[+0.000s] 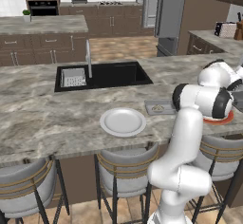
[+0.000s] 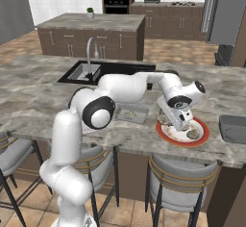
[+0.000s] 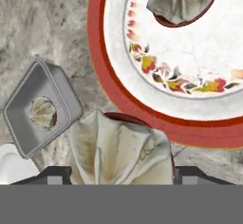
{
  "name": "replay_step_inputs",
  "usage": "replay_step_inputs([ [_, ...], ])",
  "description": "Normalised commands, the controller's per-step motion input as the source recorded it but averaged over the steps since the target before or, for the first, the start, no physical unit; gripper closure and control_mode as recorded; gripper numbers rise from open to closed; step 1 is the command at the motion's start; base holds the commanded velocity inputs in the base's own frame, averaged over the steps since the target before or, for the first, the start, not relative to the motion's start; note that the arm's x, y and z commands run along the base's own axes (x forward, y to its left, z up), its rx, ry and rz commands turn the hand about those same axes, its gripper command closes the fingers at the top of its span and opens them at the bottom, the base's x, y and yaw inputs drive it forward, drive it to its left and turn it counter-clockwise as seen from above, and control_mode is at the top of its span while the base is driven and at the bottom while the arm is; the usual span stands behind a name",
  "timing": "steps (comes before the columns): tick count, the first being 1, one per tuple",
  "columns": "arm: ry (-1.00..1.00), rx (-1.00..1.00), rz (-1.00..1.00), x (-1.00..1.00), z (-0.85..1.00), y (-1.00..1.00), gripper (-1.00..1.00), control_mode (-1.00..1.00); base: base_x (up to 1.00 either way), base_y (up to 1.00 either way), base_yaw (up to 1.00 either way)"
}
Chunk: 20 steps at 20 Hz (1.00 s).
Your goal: Place two dumplings into each of the tupperware containers and then place the containers in the fridge.
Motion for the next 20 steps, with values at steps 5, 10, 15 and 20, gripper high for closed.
replay_step_inputs([
  [5, 0.00, -0.03, 0.38, 0.10, 0.20, 1.00, 1.00, -1.00, 0.00, 0.00, 0.00],
  [10, 0.06, -0.01, 0.29, 0.67, 0.03, 0.82, 1.00, -1.00, 0.00, 0.00, 0.00],
  [15, 0.16, -0.02, 0.28, 0.84, -0.03, 0.57, 1.00, -1.00, 0.00, 0.00, 0.00],
  [20, 0.14, 0.00, 0.24, 0.68, -0.18, 0.08, 1.00, -1.00, 0.00, 0.00, 0.00],
])
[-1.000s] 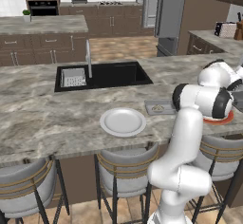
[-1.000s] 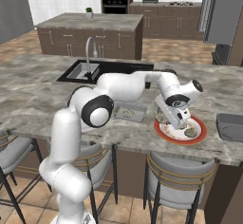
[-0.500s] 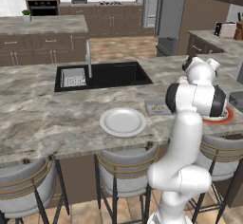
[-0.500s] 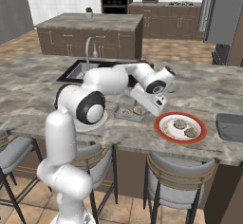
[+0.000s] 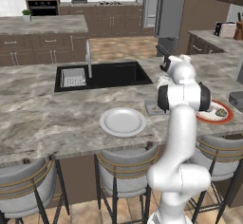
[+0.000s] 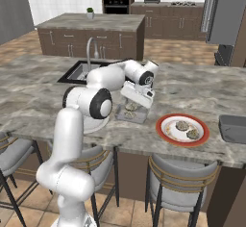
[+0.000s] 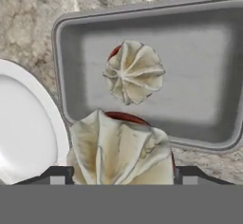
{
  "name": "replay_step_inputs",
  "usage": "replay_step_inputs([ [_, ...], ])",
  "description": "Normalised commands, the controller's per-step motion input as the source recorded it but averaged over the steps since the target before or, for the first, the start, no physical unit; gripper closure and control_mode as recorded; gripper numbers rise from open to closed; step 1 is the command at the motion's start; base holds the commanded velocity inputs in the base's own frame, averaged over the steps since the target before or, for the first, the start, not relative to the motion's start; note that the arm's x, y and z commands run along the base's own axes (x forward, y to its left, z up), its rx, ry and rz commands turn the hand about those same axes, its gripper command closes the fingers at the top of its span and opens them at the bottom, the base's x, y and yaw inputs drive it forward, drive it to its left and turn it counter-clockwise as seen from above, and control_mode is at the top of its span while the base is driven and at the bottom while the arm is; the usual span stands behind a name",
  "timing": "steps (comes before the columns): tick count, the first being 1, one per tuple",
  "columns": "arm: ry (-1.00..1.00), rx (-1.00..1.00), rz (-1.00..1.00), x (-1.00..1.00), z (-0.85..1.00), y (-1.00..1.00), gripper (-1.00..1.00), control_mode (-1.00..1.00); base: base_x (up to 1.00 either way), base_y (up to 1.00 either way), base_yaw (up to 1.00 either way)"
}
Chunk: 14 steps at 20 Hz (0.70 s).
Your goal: Place two dumplings into each of the tupperware containers and then place the containers in the fridge.
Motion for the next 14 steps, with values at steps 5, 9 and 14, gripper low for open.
replay_step_inputs([
  [5, 0.13, 0.00, 0.24, 0.63, -0.37, -0.03, 1.00, -1.00, 0.00, 0.00, 0.00],
  [9, 0.05, 0.00, 0.18, 0.24, -0.29, -0.24, 1.00, -1.00, 0.00, 0.00, 0.00],
  [14, 0.00, 0.00, 0.10, 0.00, -0.16, -0.15, 1.00, -1.00, 0.00, 0.00, 0.00],
])
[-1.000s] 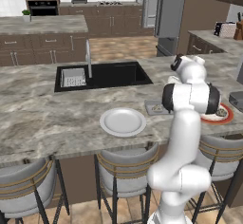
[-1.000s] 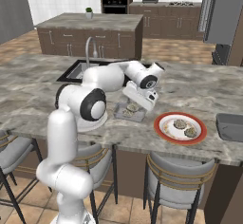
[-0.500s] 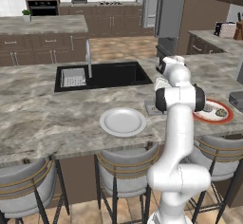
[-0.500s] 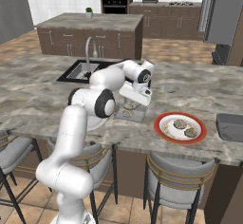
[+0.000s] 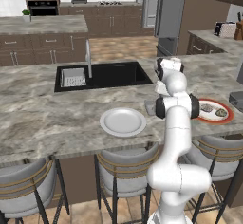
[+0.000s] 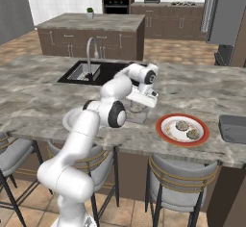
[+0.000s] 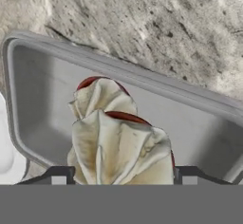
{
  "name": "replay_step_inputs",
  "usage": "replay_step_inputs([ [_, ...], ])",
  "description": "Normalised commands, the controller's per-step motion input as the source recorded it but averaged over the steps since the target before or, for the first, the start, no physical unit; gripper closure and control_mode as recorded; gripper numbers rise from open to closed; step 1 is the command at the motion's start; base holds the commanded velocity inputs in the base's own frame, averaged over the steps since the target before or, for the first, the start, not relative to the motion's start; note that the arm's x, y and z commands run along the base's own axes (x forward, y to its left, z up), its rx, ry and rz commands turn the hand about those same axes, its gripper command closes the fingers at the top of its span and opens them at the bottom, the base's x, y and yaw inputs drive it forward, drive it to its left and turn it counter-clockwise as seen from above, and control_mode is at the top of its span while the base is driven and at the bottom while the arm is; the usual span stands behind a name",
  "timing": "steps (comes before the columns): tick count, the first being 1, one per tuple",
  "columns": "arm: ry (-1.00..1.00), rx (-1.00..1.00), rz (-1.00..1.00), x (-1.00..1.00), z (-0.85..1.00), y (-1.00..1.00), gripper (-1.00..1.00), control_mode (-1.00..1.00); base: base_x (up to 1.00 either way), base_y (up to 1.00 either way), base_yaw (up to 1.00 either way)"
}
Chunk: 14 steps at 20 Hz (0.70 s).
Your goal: Place two dumplings into each of the tupperware containers and then place the containers in the fridge.
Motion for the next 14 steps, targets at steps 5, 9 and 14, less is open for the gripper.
replay_step_inputs([
  [5, -0.01, -0.02, 0.01, -0.08, -0.30, 0.18, 1.00, -1.00, 0.00, 0.00, 0.00],
  [9, 0.00, -0.04, 0.00, -0.11, -0.24, 0.23, 1.00, -1.00, 0.00, 0.00, 0.00],
  [14, -0.02, -0.01, 0.00, -0.10, -0.06, 0.05, -1.00, -1.00, 0.00, 0.00, 0.00],
])
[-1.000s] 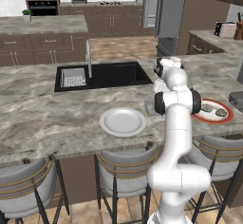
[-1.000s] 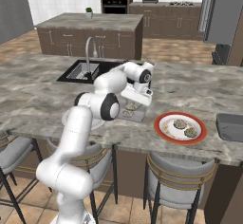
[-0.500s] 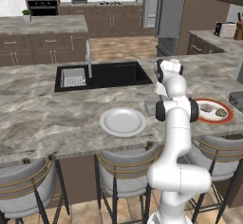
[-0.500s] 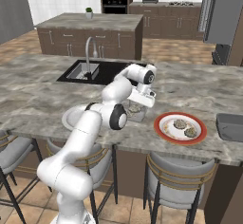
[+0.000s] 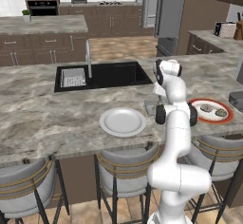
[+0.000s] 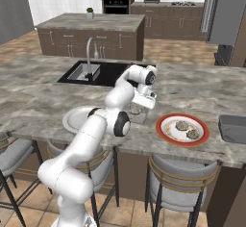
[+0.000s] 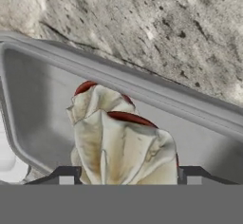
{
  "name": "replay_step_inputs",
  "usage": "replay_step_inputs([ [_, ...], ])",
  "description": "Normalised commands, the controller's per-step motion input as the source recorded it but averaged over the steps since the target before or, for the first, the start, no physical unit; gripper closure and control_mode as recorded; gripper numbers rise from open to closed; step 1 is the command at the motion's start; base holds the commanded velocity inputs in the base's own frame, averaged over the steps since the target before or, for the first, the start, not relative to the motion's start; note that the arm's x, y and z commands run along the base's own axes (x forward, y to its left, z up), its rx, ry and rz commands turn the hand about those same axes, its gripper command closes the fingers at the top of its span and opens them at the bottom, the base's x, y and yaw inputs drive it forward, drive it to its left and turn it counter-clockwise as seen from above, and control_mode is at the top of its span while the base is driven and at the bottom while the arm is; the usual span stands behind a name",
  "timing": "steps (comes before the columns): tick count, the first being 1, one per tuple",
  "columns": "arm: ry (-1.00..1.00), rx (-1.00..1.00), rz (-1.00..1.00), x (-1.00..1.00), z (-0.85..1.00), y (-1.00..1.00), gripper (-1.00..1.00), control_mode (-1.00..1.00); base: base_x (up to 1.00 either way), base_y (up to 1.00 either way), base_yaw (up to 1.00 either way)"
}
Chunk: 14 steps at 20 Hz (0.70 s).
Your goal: Place two dumplings into each of the tupperware containers and then place the containers in the fridge.
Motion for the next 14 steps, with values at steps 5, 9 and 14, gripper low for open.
replay_step_inputs([
  [5, -0.26, 0.04, 0.00, -0.24, -0.02, 0.00, -1.00, -1.00, 0.00, 0.00, 0.00],
  [9, -0.29, 0.07, -0.03, -0.15, -0.14, 0.02, -1.00, -1.00, 0.00, 0.00, 0.00],
  [14, -0.32, 0.07, -0.01, -0.14, -0.02, 0.06, -1.00, -1.00, 0.00, 0.00, 0.00],
])
